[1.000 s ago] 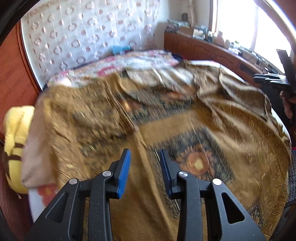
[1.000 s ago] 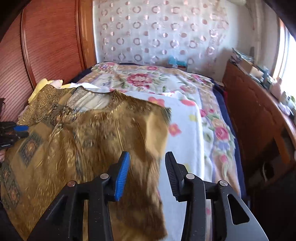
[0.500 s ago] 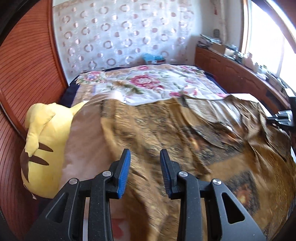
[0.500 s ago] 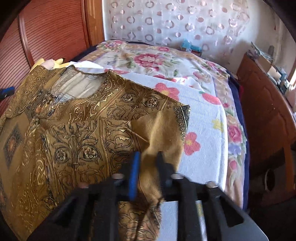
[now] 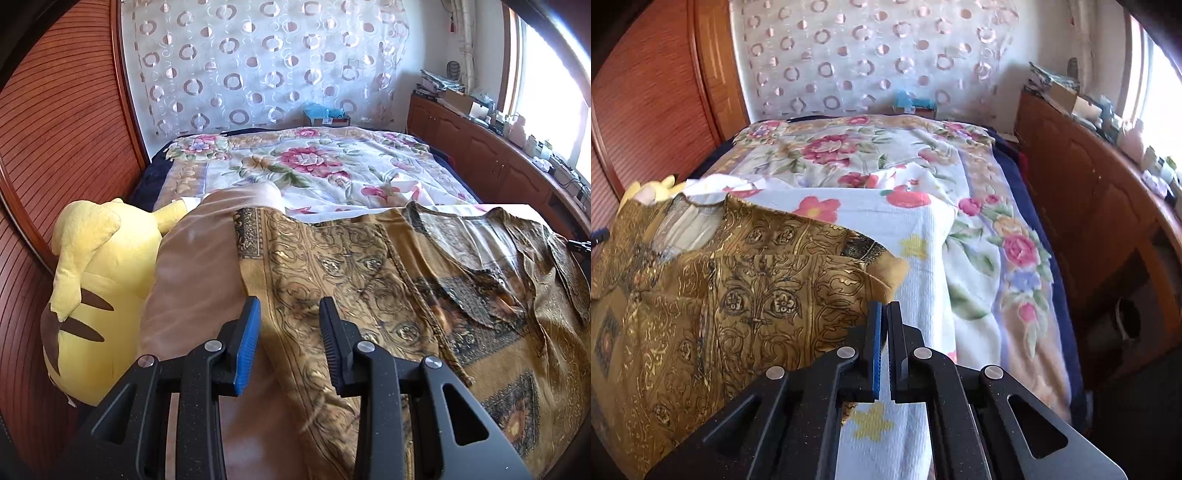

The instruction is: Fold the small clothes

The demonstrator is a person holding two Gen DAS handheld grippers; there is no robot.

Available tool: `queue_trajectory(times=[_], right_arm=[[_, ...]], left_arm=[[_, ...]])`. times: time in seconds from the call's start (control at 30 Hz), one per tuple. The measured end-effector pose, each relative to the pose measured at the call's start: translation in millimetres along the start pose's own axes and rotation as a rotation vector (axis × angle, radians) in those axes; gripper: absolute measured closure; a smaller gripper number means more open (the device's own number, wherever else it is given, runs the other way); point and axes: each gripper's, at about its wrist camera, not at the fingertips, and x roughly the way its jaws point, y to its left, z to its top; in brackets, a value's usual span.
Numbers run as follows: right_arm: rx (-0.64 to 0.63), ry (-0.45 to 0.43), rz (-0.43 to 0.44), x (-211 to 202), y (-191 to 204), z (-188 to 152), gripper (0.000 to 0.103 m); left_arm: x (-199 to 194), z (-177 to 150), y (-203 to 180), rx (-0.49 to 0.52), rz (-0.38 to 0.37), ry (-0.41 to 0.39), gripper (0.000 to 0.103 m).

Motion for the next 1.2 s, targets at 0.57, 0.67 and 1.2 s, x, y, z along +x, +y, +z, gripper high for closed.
queue_trajectory(times=[0.57,0.67,1.2], right_arm=[[0.07,0.064,0.017,24,-7,18,0.064],[0.07,0.063,0.037,25,-6,19,0.064],[-0.009,0.058,0.025,38,7,26,0.067]], left_arm=[[30,15,14,-0.01,0.02,0.049,0.069],[35,15,18,-0.024,0.005,0.066,0.069],[36,26,23,-0.069,-0.086,0.031,0.08]])
